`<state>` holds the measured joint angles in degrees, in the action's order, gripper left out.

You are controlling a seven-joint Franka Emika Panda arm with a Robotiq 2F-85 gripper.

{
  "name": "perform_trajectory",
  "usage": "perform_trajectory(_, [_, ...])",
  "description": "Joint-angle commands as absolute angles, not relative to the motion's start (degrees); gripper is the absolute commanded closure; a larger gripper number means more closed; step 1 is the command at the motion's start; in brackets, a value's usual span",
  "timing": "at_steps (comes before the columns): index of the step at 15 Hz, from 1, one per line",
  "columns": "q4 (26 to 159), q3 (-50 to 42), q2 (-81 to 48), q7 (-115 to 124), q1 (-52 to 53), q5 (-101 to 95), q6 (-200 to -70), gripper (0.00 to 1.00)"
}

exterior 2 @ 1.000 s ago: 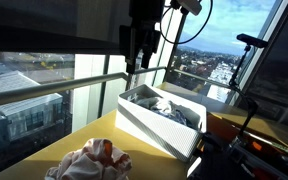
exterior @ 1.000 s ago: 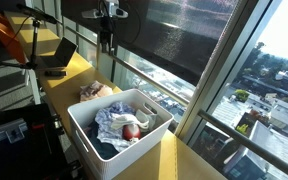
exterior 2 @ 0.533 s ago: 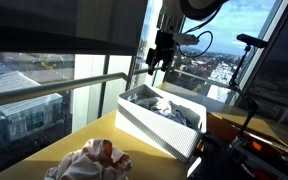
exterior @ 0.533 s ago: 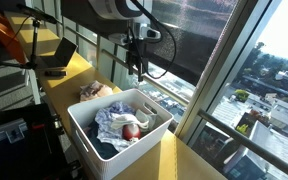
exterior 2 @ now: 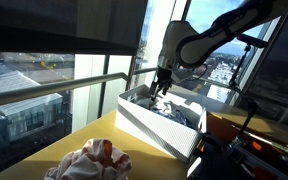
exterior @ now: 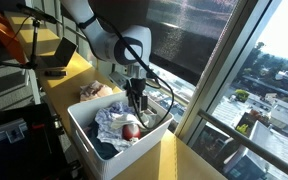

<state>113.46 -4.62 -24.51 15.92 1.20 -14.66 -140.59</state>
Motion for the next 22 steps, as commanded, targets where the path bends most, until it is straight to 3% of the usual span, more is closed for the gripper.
perform_trajectory(1, [115.88, -7.04, -28.92, 17.54, 3.41, -17.24, -145.7, 0.0])
perform_trajectory(7, [117.1, -9.42, -33.88, 15.9, 3.82, -16.49, -145.4, 0.0])
perform_trajectory(8, [117.26, -8.73, -33.83, 15.4, 3.37, -15.35, -144.83, 0.25])
perform_trajectory(10, [117.66, -7.45, -33.18, 14.24, 2.6, -13.2, -143.45, 0.34])
perform_trajectory(18, [117.91, -5.58, -24.83, 11.34, 1.19, -4.94, -134.71, 0.94])
perform_trajectory(20, [118.25, -5.77, -21.11, 11.32, 1.16, -4.69, -132.81, 1.0])
perform_trajectory(22, [118.27, -5.74, -16.86, 11.34, 1.08, -4.63, -130.22, 0.97])
